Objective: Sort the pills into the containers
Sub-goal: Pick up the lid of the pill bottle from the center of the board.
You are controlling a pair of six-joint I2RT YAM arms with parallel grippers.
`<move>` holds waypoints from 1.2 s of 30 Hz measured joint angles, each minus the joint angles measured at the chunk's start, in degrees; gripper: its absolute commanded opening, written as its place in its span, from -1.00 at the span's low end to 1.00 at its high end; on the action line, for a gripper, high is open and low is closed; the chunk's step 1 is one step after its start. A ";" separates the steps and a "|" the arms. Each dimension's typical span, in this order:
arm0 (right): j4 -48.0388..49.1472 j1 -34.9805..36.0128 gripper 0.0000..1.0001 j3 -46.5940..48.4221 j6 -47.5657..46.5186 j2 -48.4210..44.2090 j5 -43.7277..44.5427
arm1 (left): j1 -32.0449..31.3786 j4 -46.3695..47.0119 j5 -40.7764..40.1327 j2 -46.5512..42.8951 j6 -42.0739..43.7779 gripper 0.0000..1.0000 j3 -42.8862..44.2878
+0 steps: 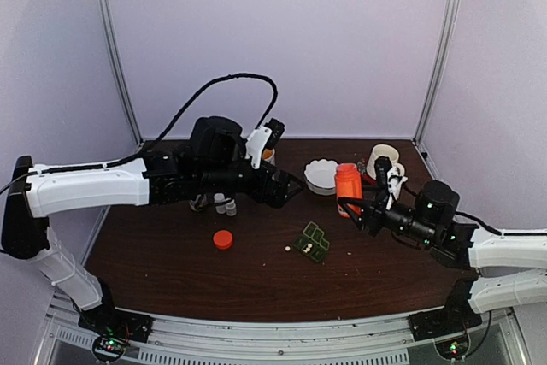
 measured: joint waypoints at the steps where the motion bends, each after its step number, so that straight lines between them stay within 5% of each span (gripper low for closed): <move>1: -0.07 0.59 -1.00 1.46 0.04 -0.20 -0.48 | 0.00 2.43 0.52 -0.96 0.17 0.95 -1.51; 7: -0.46 4.59 -1.00 9.11 -0.02 -0.57 -2.64 | 0.00 18.86 2.86 -6.32 0.76 0.95 -10.86; 11: -1.70 6.12 -1.00 12.15 -0.44 -0.57 -3.08 | 1.16 19.28 2.62 -9.49 1.01 0.95 -12.24; 23: -5.09 6.56 -1.00 12.74 -2.69 1.90 -3.28 | 7.96 -6.21 -7.69 -18.62 -7.65 0.95 -20.55; 28: -5.84 6.56 -1.00 12.83 -3.02 2.93 -3.32 | 9.01 -19.91 -8.26 -10.03 -9.29 0.95 -16.33; 36: -6.08 6.58 -1.00 12.94 -3.17 3.28 -3.72 | 10.47 -26.45 -7.78 3.08 -9.18 0.95 -12.44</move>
